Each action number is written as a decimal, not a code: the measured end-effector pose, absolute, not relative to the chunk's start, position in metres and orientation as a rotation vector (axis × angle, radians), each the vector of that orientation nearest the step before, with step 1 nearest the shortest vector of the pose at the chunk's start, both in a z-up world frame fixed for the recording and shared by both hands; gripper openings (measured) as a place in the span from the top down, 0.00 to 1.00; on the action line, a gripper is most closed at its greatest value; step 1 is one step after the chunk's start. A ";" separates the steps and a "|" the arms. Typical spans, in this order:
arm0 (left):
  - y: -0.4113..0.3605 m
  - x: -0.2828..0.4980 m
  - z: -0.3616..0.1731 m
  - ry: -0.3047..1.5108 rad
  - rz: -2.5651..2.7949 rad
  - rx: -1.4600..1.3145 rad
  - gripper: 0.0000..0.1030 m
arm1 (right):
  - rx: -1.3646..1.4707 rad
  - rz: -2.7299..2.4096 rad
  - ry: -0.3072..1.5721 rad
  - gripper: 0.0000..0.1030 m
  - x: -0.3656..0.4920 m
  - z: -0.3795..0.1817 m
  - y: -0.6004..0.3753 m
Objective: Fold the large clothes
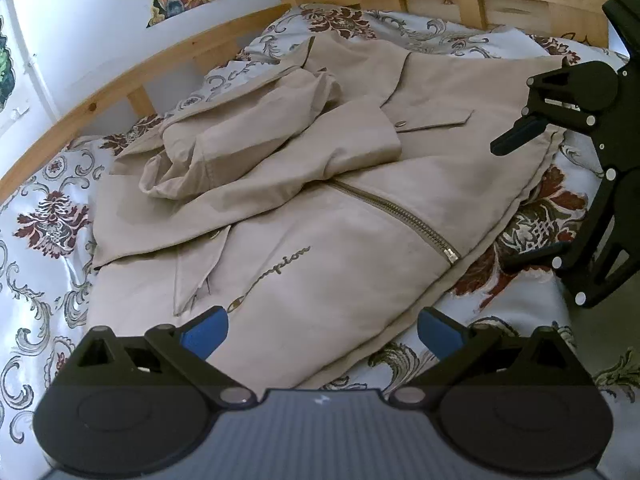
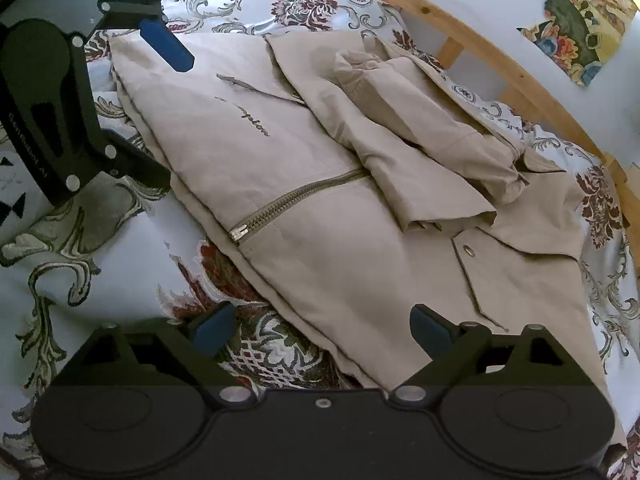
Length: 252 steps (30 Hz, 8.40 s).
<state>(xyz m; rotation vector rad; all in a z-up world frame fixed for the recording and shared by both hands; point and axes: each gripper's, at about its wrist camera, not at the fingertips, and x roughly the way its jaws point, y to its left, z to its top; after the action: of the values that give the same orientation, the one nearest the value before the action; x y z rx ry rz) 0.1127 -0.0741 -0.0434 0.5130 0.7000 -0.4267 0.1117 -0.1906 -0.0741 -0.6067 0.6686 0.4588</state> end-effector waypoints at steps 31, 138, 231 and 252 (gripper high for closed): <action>-0.029 0.122 -0.031 0.588 -0.205 0.419 0.74 | -0.319 0.427 0.448 0.78 0.117 -0.033 -0.209; 0.075 0.204 -0.025 0.635 -0.199 0.319 0.81 | -0.132 -0.336 0.446 0.02 0.208 -0.055 -0.324; 0.099 0.235 -0.034 0.645 -0.050 -0.255 0.01 | -0.194 -0.059 0.408 0.01 0.264 -0.024 -0.190; 0.152 0.222 -0.075 0.730 0.086 -0.661 0.38 | 0.751 -0.335 0.573 0.21 0.128 -0.064 -0.302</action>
<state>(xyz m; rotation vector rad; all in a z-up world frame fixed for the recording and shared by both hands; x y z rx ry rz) 0.2218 0.1519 -0.0747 -0.6613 0.7305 0.0856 0.1283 -0.3017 -0.0638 0.7512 0.5728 -0.3354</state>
